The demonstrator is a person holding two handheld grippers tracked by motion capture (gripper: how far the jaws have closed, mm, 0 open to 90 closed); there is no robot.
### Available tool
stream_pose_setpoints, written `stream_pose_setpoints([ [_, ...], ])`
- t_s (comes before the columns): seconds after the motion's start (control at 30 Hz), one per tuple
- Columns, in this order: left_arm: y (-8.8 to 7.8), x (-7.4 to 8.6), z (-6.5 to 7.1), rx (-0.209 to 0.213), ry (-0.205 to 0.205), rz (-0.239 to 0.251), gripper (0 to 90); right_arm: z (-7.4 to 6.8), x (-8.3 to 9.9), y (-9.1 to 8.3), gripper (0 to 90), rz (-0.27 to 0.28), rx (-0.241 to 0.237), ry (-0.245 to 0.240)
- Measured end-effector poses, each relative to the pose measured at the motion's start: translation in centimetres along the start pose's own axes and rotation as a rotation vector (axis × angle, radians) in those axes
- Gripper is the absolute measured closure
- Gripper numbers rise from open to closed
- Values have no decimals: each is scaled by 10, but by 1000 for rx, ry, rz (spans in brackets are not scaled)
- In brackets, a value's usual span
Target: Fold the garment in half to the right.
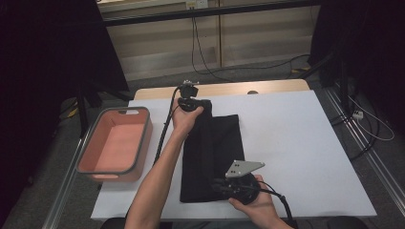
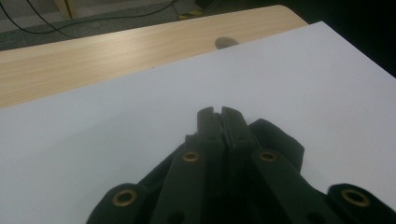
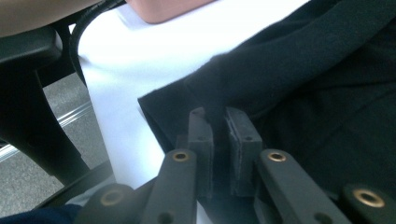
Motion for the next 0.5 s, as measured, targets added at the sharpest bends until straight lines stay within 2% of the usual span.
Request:
stream_pose_setpoints([
  [0.07, 3, 0, 3, 0, 4, -4, 874, 2, 3, -2, 810, -12, 9, 0],
  [0.17, 7, -1, 8, 8, 4, 2, 874, 5, 11, -6, 847, -36, 20, 0],
  [0.37, 14, -1, 16, 23, 27, -3, 874, 9, 20, -10, 858, -43, 34, 15],
  [0.47, 19, 2, 19, 29, 38, -15, 874, 11, 24, -10, 804, -55, 70, -5],
  [0.5, 20, 2, 19, 26, 31, -13, 874, 12, 25, -10, 782, -57, 73, -4],
])
Point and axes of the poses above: each handheld gripper's, and its own axes: y roughly forward along the jaws, x roughly out of its underside, z roughly to its right, the point moved 2 cm from there along y, roughly forward along the jaws
